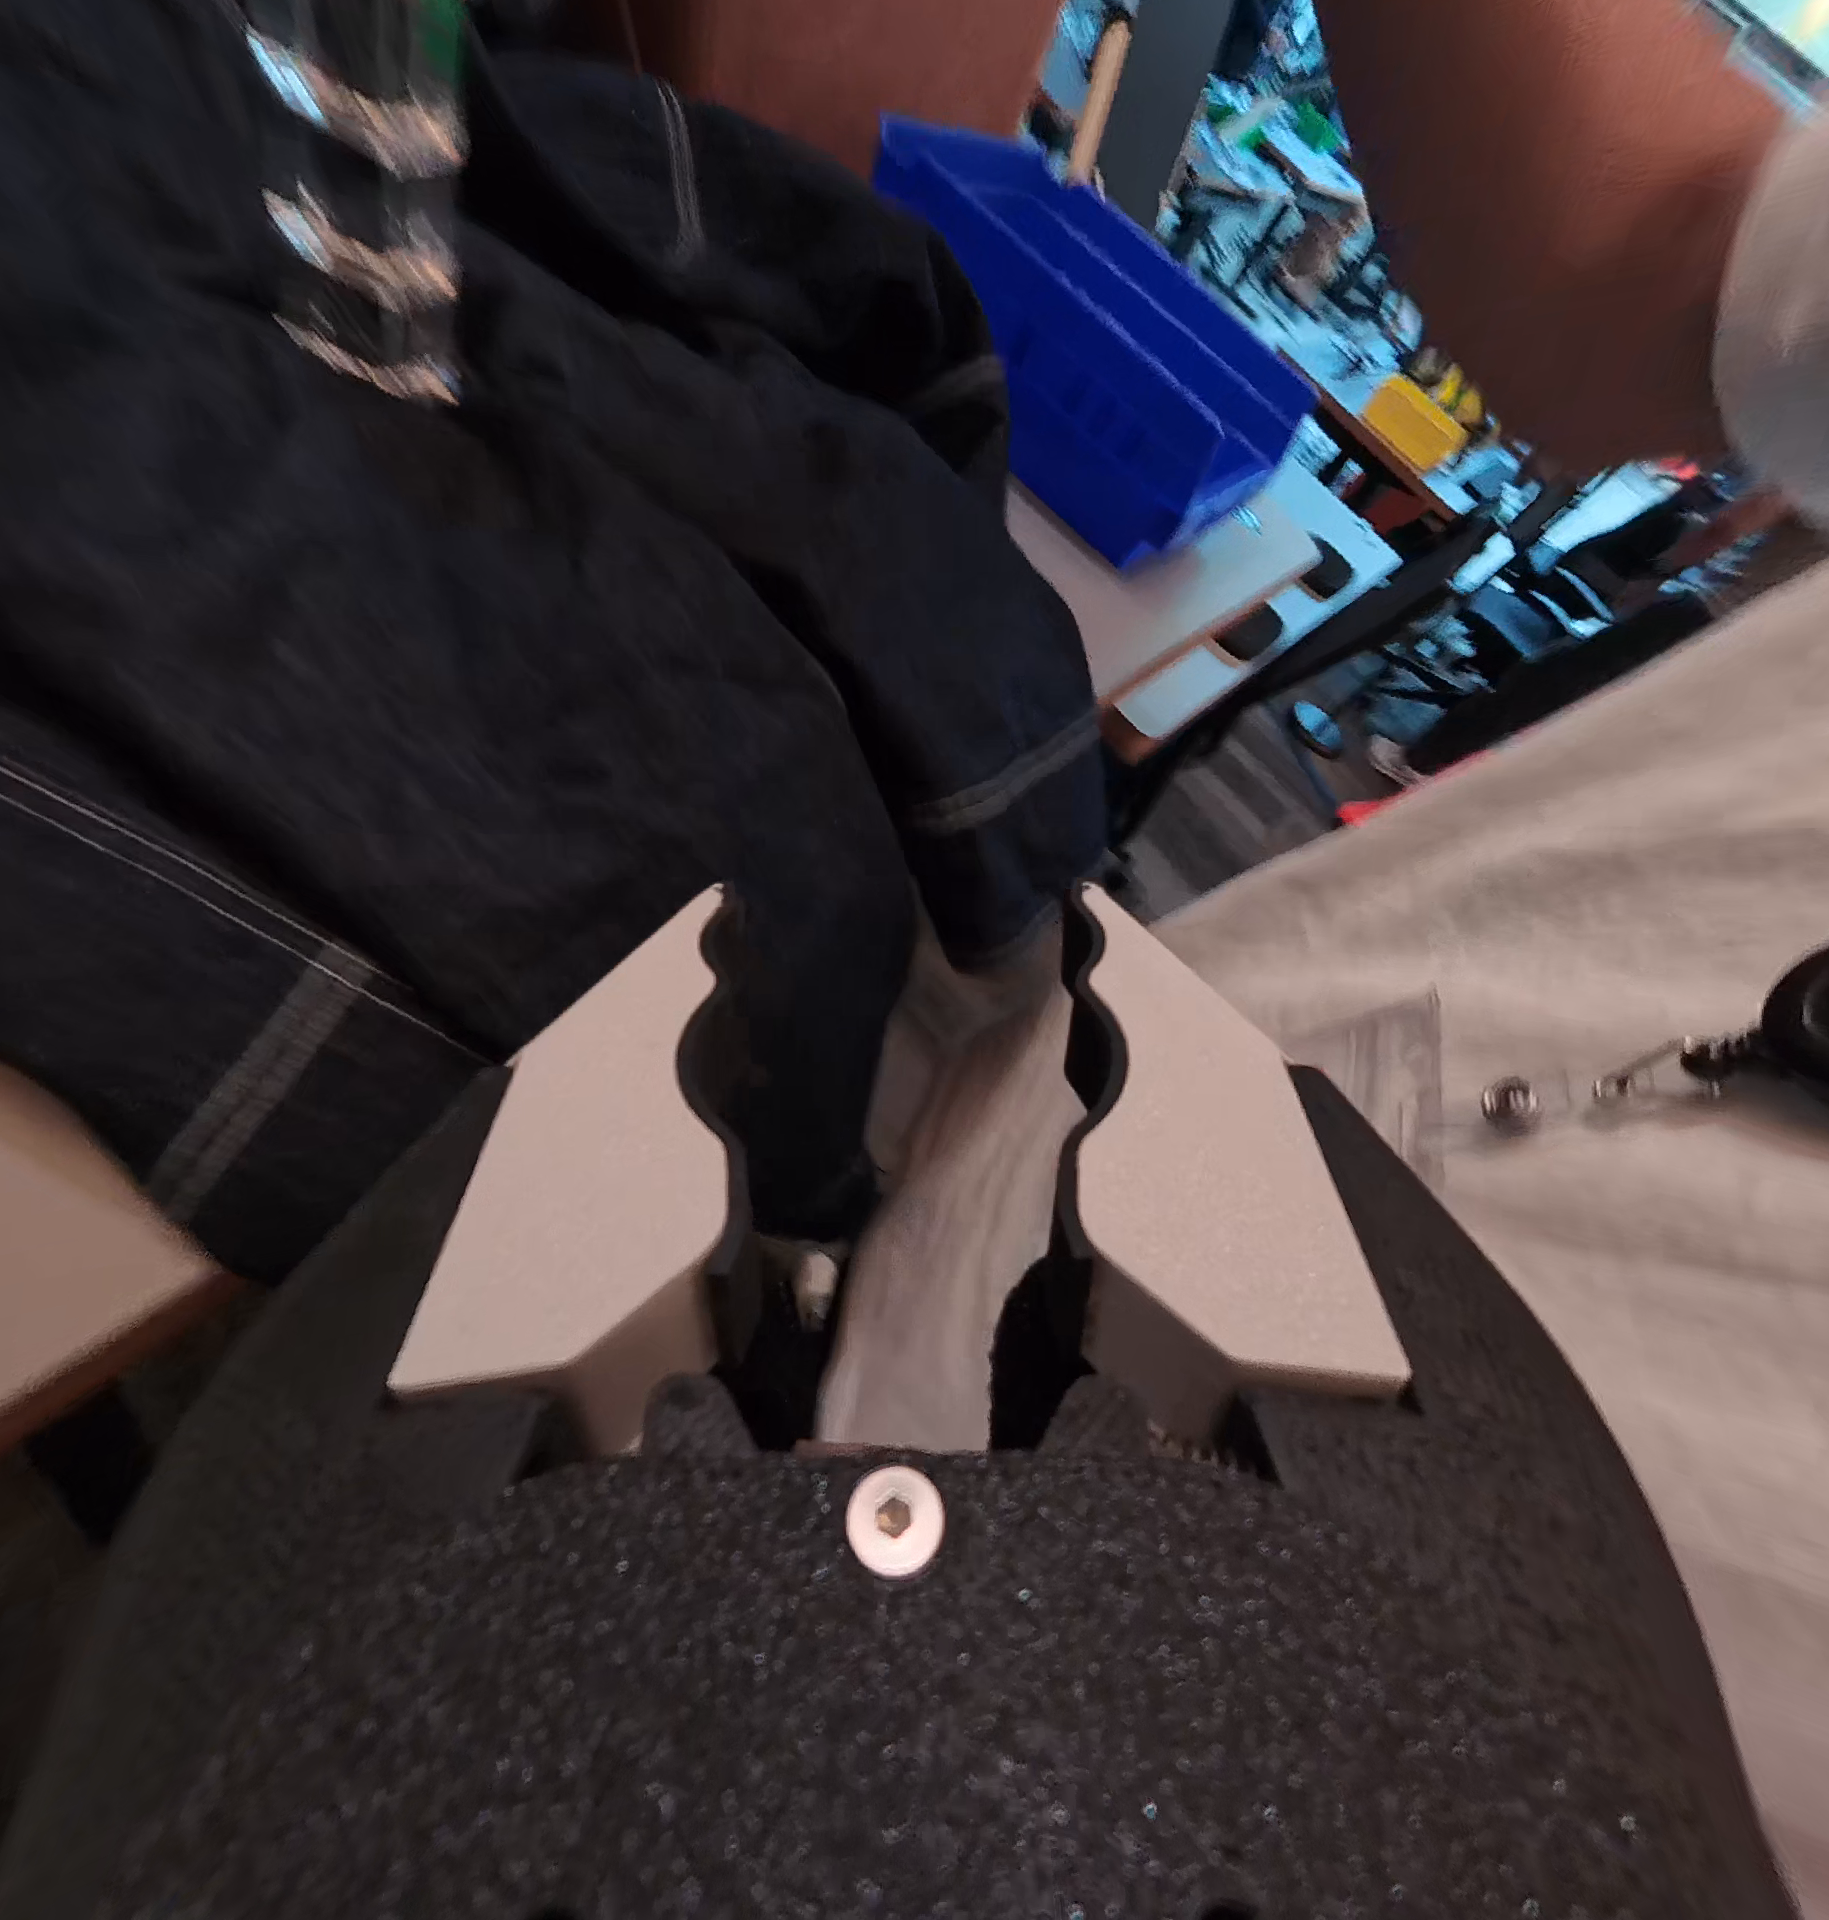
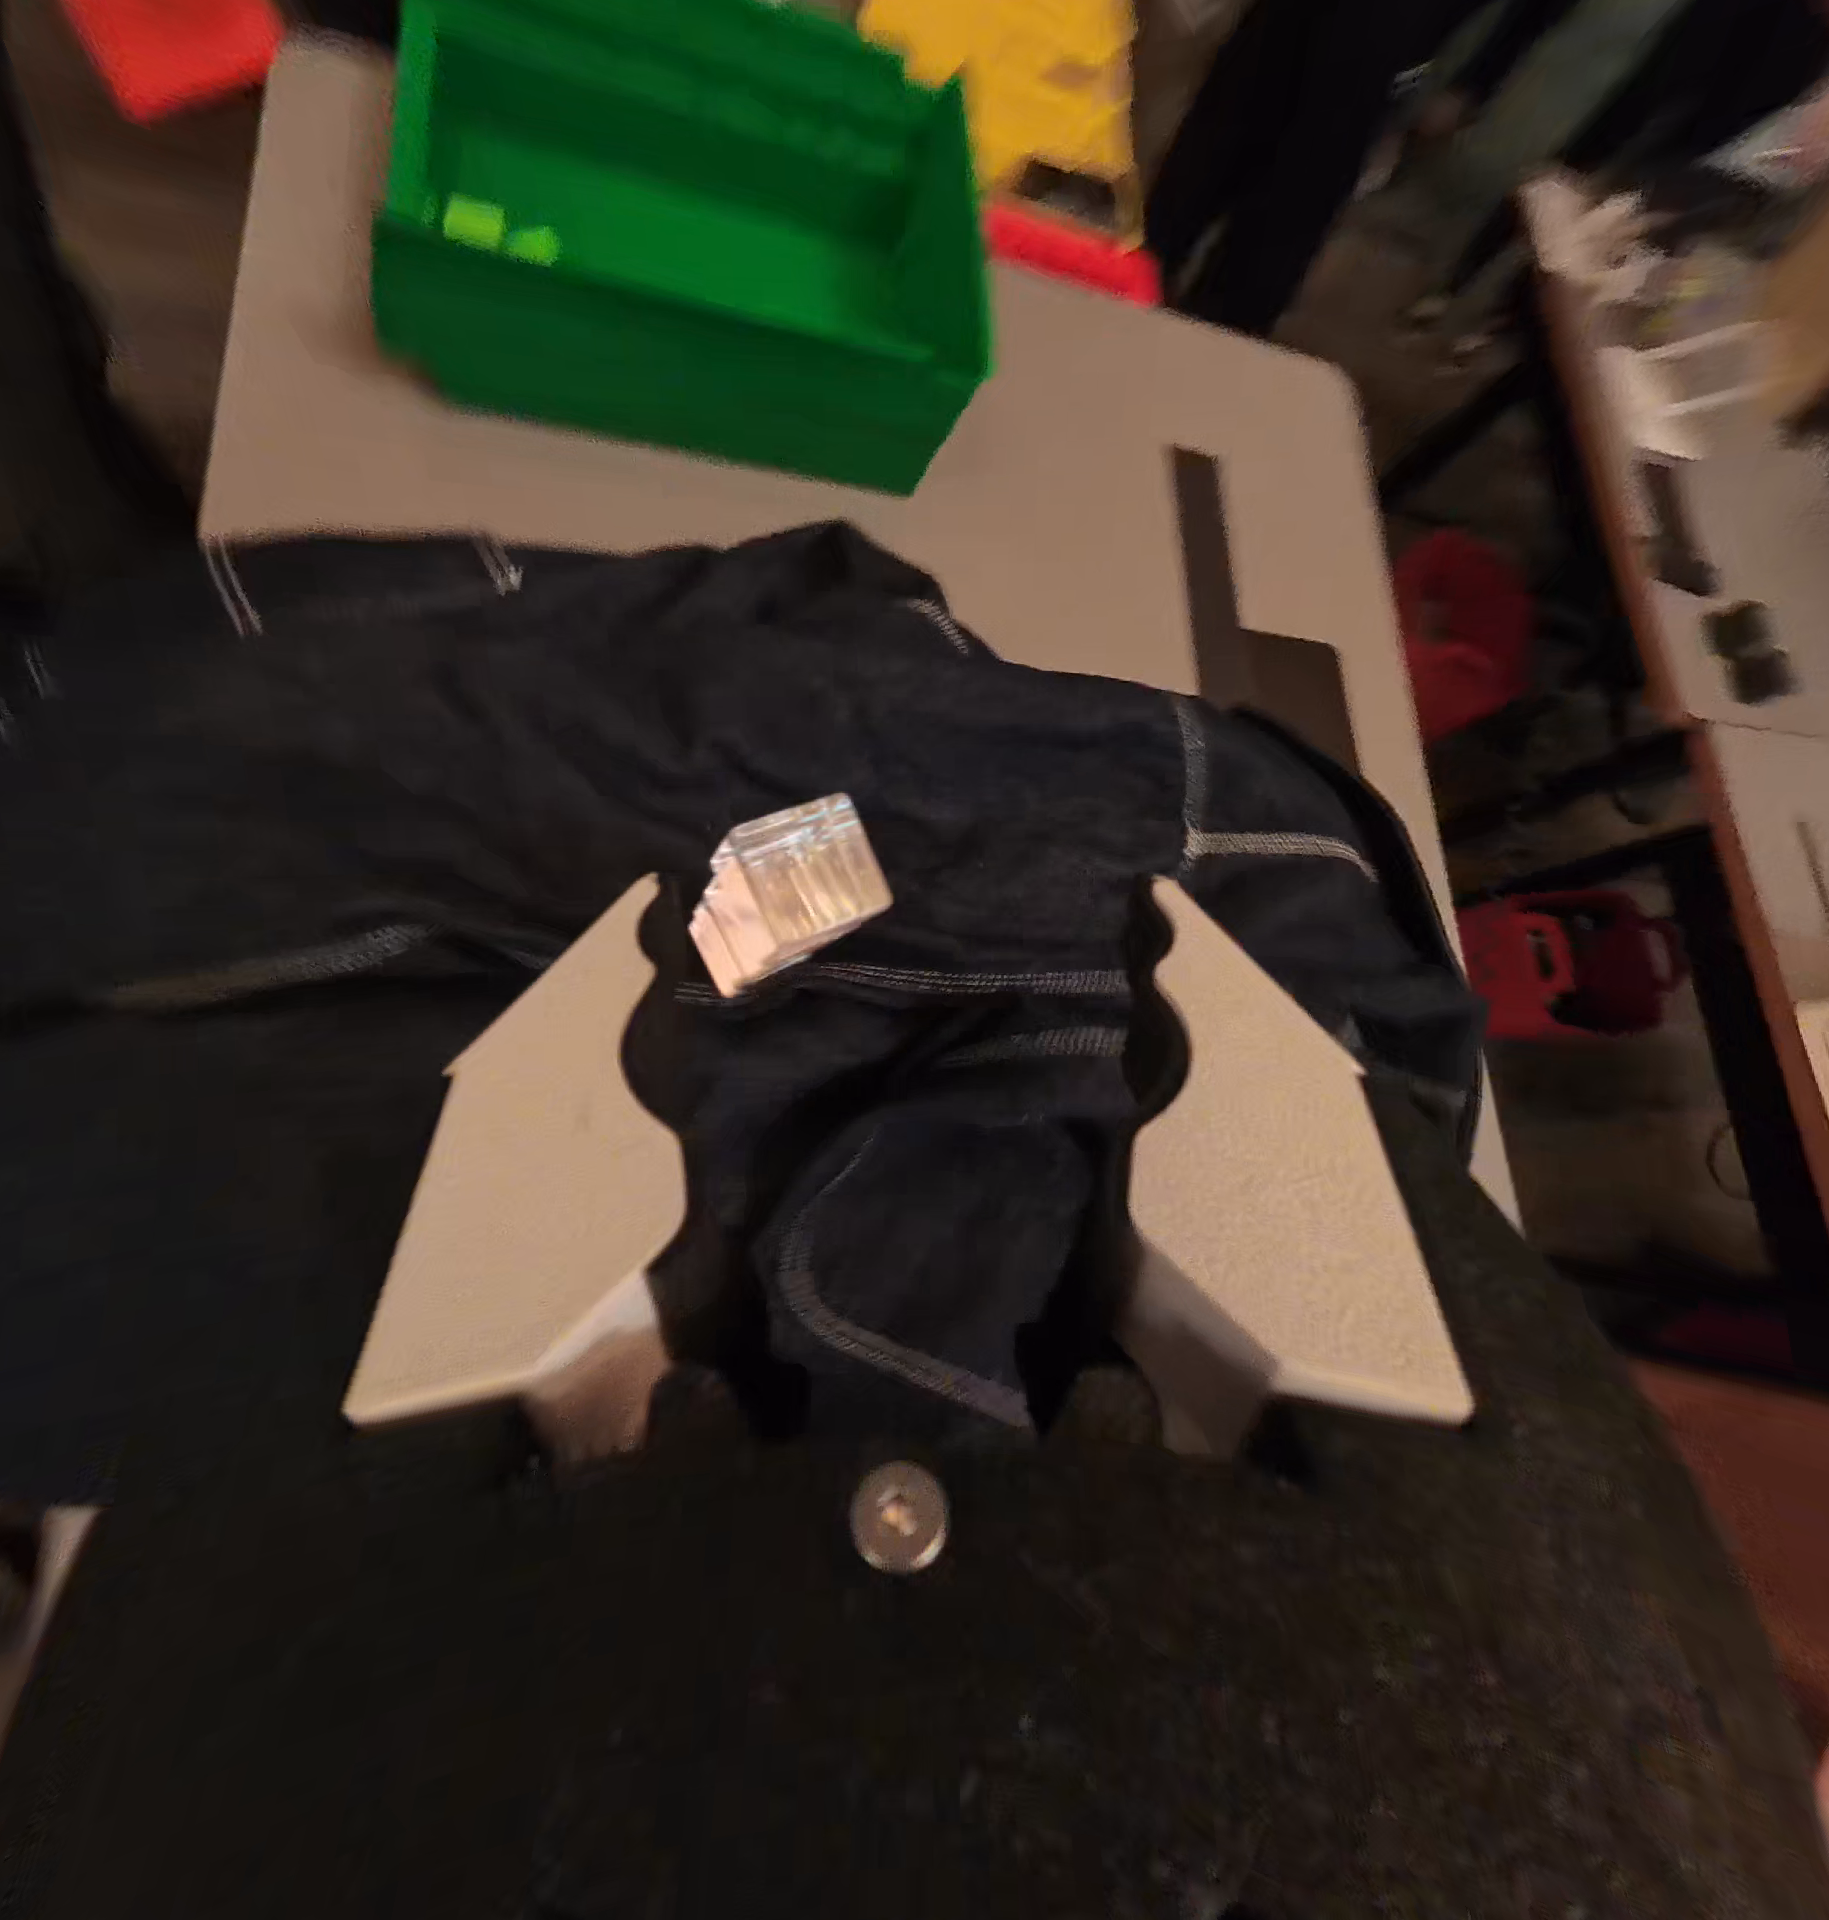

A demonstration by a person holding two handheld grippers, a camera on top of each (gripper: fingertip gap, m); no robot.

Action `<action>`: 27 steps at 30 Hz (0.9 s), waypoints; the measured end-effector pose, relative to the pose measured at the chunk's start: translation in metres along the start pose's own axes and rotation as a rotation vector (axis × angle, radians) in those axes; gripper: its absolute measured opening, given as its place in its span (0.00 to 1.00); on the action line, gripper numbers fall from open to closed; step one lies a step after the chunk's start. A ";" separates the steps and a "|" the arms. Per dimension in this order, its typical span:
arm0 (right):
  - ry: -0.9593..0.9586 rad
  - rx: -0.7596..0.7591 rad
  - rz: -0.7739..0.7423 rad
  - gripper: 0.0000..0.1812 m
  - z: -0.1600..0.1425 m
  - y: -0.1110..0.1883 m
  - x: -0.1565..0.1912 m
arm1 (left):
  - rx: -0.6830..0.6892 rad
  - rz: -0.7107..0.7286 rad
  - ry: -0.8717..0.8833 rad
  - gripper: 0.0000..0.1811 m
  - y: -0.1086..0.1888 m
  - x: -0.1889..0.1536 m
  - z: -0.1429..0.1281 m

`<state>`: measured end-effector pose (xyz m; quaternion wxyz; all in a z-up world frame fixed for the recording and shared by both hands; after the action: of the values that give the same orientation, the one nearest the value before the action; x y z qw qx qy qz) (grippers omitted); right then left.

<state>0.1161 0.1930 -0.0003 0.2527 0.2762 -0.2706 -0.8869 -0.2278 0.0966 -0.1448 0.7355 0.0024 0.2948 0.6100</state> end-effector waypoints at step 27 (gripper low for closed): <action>-0.820 -0.264 -0.376 0.51 -0.123 0.051 0.276 | -0.053 0.201 -0.127 0.35 -0.043 0.020 0.058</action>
<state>0.0101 -0.0508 -0.1525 -0.0073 -0.0874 -0.1782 -0.9801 -0.1621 0.1245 -0.1211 0.6878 0.0512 0.2298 0.6867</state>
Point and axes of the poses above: each gripper's, where its closed fingertips meet, y back along the fingers, z out of its top, x = y × z across the jaws, the point moved 5 cm from there along y, back along the fingers, and after that the axes turned 4 degrees about -z, right-handed, at the moved point
